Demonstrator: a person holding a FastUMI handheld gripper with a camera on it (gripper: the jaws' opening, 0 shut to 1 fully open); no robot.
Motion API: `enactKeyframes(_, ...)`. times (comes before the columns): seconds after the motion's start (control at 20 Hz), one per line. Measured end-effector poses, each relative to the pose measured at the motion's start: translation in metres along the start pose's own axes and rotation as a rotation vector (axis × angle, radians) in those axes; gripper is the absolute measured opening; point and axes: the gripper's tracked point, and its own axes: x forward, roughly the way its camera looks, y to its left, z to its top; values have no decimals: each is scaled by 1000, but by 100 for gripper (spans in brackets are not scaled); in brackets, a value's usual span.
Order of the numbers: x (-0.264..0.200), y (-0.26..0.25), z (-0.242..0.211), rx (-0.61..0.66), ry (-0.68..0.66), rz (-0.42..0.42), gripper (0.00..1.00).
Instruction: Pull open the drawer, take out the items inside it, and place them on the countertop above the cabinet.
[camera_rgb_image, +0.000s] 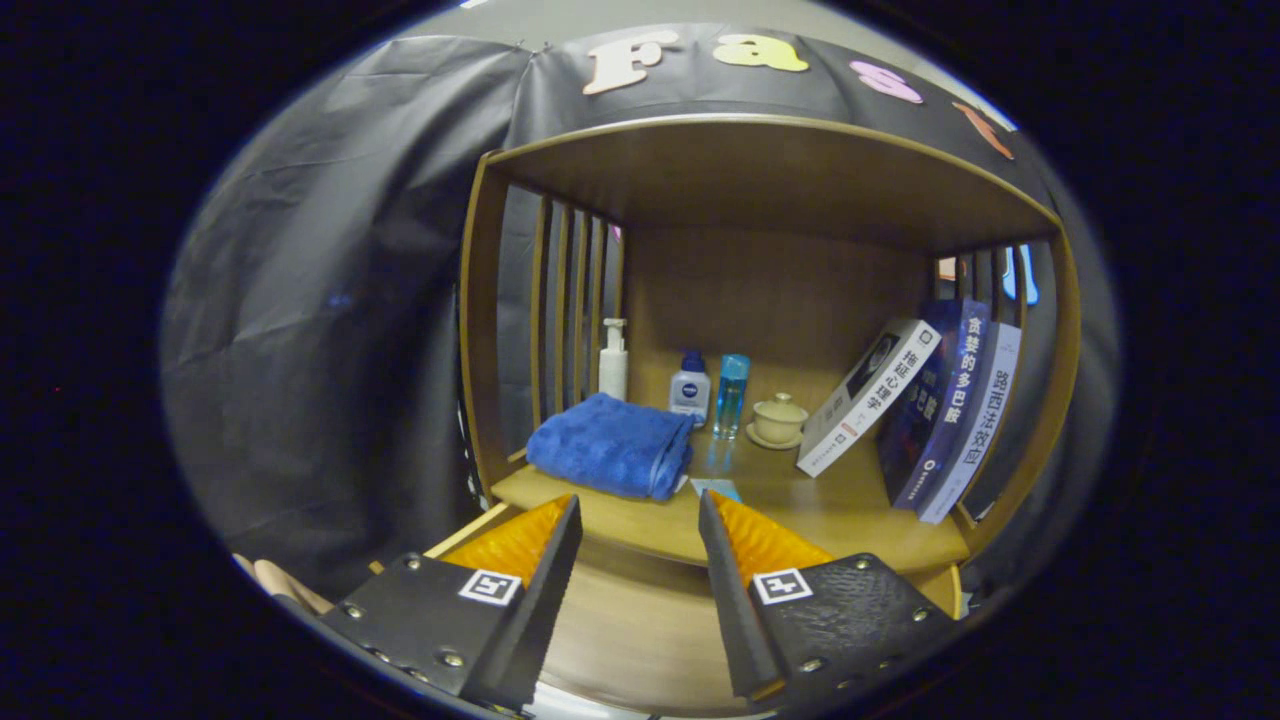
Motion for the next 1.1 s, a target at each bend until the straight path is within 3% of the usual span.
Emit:
enactKeyframes(0.4,-16,13,-16,-63,-9,8,70)
enactKeyframes(0.7,-71,28,-50,-134,-66,-38,70)
enactKeyframes(0.85,-97,37,-73,-109,-67,-66,70)
enactKeyframes(0.9,-102,39,-82,-85,-55,-68,76)
enactKeyframes(1.1,-114,38,-127,-35,6,-110,84)
